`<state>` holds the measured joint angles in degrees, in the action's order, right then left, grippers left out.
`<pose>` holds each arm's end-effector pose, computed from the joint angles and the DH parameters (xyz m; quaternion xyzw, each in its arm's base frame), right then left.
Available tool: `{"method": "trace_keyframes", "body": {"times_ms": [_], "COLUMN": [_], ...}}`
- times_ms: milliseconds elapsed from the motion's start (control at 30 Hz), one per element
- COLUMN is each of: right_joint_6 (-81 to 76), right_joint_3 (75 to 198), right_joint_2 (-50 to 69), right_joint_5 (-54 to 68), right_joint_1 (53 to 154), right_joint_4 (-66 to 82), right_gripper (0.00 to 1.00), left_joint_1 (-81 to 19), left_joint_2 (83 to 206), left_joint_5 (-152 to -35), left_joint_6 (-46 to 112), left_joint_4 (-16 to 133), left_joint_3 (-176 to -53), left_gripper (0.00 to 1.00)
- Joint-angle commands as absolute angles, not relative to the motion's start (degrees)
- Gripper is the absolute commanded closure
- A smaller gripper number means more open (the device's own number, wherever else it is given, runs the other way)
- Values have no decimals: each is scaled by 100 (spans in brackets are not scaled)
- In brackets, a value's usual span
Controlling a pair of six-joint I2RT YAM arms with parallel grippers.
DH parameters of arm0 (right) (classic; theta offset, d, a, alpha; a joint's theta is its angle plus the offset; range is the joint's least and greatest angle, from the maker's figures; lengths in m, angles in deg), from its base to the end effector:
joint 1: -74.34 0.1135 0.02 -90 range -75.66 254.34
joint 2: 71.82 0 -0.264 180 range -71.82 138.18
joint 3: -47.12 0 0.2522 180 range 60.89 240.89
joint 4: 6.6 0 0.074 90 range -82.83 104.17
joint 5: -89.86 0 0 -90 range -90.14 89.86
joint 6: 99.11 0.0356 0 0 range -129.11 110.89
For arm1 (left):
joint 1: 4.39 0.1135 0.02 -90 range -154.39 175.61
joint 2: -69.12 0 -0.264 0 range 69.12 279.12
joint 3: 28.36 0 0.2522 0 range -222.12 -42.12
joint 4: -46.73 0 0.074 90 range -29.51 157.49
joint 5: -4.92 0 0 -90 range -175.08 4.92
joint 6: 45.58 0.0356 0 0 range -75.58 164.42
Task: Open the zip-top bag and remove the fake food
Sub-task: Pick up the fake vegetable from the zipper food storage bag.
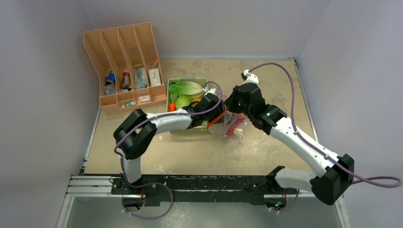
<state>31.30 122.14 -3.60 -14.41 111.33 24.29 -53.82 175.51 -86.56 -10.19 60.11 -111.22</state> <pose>0.2222 0.1564 0.3442 0.0924 0.8302 0.2561 0.4864 0.2681 -0.3146 0.2003 -0.0347 0.8939 -0.3593 0.2659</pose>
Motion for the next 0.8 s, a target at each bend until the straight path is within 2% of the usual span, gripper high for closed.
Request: {"method": "trace_keyframes", "body": {"times_ms": [0, 100, 233, 300, 333, 567, 767], "right_joint_6": [3174, 3163, 3157, 3121, 3119, 3075, 3279], "right_joint_3": [12111, 12109, 12104, 12137, 12169, 11995, 11191], "right_joint_2": [-520, -543, -669, -755, -802, -1497, -1625], "right_joint_5": [-1361, -1347, -1509, -1733, -1856, -2236, -1998], "right_joint_1": [11099, 11102, 11079, 11034, 11005, 10503, 9420], "right_joint_4": [2104, 2102, 2232, 2418, 2545, 2851, 2981], "right_gripper": [97, 92, 74, 60, 48, 41, 37], "left_joint_1": [-5361, -5361, -5369, -5370, -5370, -5368, -5464], "left_joint_2": [17654, 17747, 17833, 17822, 17813, 17973, 18455], "left_joint_5": [-8350, -8216, -8334, -8307, -8302, -8541, -8865], "left_joint_6": [-1122, -1124, -1169, -1168, -1150, -1123, -767], "left_joint_4": [5925, 5966, 5886, 5890, 5891, 5850, 6353], "left_joint_3": [-11395, -11398, -11380, -11373, -11375, -11549, -12266], "left_gripper": [58, 56, 56, 56, 56, 55, 55]}}
